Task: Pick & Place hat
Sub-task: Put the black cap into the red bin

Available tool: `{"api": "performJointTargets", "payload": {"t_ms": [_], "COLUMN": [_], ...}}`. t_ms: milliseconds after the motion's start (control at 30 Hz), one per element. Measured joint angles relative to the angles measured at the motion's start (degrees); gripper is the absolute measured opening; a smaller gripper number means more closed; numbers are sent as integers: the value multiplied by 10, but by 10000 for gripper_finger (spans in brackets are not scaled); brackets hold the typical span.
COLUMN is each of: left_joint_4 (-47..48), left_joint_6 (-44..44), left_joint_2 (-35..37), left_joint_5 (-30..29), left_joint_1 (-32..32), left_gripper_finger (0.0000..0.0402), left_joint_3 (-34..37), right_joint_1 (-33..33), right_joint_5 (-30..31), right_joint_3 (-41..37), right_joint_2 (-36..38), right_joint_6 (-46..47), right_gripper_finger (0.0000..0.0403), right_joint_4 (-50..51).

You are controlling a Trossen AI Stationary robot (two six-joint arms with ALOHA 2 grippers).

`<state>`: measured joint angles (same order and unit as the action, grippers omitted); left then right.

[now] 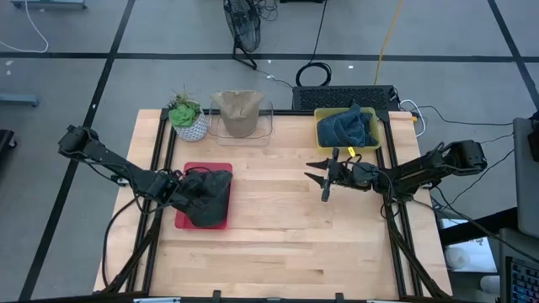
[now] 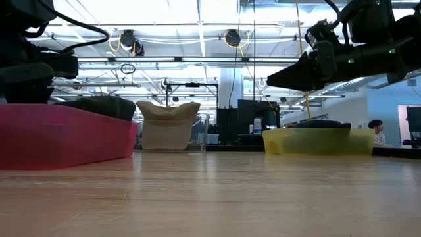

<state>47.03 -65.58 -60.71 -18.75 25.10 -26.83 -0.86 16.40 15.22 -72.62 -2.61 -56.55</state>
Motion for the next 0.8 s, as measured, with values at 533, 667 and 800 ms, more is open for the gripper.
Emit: {"api": "performJointTargets", "payload": {"t_ms": [533, 667, 800], "left_joint_4": [27, 105, 167], "left_joint_6": [58, 62, 49], "left_joint_2": [14, 15, 15], "left_joint_5": [16, 16, 5], "left_joint_1": [0, 1, 1], "left_gripper_finger": [47, 47, 47], "left_joint_3": [-46, -87, -119], "right_joint_1": [0, 0, 0], "right_joint_5": [0, 0, 0], "right_joint_3": [0, 0, 0], "right_joint_2": [0, 0, 0], "right_joint_6": [-2, -2, -2], "right_gripper_finger": [130, 130, 130], "right_joint_4": [-3, -3, -3]}}
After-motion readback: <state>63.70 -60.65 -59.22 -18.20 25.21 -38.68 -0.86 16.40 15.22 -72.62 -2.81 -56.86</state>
